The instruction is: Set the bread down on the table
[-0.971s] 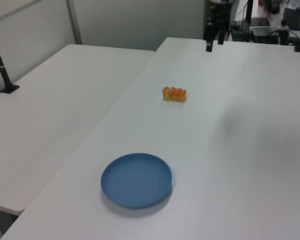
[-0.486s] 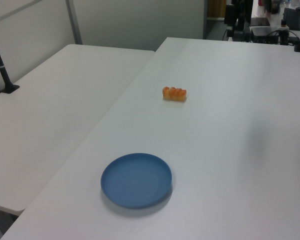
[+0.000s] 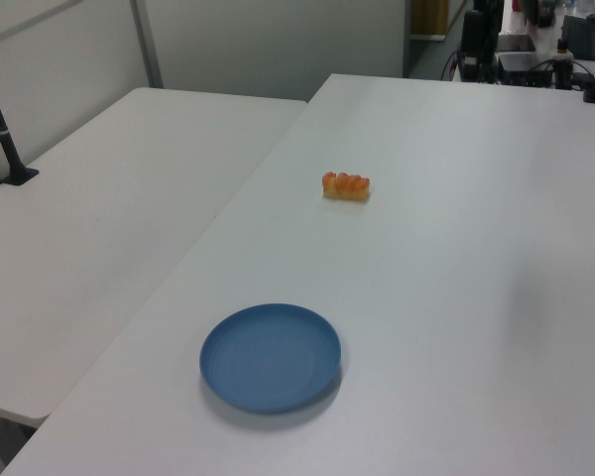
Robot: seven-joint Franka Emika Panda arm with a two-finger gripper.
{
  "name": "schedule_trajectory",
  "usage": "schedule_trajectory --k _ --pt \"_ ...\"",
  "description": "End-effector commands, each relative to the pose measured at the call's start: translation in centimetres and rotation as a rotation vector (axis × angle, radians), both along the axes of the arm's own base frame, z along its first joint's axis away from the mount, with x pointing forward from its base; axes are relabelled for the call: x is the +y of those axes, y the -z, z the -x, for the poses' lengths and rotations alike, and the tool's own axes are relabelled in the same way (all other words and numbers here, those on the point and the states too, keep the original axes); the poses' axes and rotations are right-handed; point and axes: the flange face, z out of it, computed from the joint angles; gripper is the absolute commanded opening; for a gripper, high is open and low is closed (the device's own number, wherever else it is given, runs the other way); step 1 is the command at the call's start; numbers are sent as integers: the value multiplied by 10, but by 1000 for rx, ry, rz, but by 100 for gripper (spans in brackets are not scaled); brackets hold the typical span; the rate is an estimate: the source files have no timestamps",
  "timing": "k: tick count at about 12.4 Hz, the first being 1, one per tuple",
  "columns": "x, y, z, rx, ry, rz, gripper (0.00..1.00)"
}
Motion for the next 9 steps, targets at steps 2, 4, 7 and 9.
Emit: schedule_trajectory --k 2,4,7,9 --pt "-3 16 -11 -77 -118 -28 100" --pt "-4 26 -22 -103 -119 -15 100" --pt "-4 25 -20 -95 -113 -16 100" --pt "-1 27 -20 -92 -111 -16 100"
